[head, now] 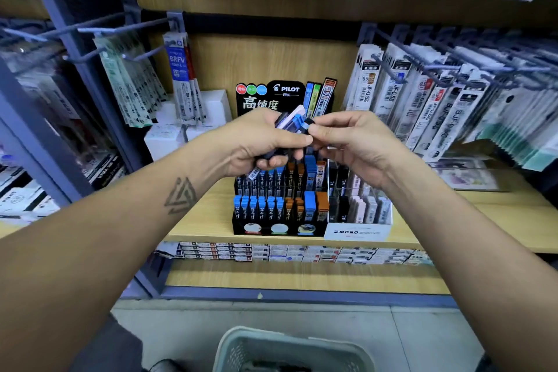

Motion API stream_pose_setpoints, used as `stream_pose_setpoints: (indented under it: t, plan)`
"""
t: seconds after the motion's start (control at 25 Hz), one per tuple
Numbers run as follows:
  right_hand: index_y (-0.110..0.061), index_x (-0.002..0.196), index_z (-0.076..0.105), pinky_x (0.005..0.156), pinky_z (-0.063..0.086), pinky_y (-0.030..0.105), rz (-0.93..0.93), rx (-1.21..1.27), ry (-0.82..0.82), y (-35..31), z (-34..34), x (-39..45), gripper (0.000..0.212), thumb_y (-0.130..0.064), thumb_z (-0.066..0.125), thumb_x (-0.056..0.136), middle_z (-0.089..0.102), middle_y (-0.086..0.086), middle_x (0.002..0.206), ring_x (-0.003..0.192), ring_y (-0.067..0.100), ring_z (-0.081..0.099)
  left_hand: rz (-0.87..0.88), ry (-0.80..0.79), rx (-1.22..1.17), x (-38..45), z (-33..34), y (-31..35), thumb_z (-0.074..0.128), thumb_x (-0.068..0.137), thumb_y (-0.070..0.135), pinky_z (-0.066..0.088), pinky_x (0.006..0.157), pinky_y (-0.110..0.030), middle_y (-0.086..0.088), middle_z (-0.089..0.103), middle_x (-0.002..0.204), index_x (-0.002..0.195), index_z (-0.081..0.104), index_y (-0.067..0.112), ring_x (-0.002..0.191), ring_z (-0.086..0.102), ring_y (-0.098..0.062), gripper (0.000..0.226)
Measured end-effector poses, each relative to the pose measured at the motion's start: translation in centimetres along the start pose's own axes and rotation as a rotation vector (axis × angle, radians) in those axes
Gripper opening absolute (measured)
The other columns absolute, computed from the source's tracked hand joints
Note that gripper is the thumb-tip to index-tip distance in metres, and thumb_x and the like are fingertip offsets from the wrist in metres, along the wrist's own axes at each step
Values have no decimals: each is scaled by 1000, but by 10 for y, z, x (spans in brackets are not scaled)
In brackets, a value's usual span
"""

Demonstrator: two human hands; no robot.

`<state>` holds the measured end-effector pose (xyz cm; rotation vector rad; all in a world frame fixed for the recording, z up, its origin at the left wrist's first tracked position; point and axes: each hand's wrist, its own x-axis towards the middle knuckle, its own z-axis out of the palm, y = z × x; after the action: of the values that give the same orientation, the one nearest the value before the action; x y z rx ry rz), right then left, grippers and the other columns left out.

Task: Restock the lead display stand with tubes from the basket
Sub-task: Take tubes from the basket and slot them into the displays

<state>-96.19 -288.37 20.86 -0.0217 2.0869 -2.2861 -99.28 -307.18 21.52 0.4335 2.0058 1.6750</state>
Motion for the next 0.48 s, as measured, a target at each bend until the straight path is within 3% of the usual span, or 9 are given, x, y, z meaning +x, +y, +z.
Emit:
stream_pose_setpoints:
  t: [0.2, 0.48]
  plan:
    - [0, 95, 74, 66, 57, 26, 7, 46, 46, -1, -20, -3, 12, 0, 73, 83, 74, 16, 82, 69, 18, 68, -10, -37, -57, 11, 10, 0, 65, 95, 10, 23, 32, -14, -17, 68, 81, 102, 62, 2, 38, 41, -9, 11]
    - [6, 104, 71, 71, 60, 27, -39, 57, 113, 1, -41, -3, 19, 2, 72, 85, 74, 18, 80, 71, 22, 70, -50, 10, -154, 26, 13, -3, 61, 95, 2, 22, 30, -15, -32, 70, 100, 95, 57, -2, 33, 35, -7, 6]
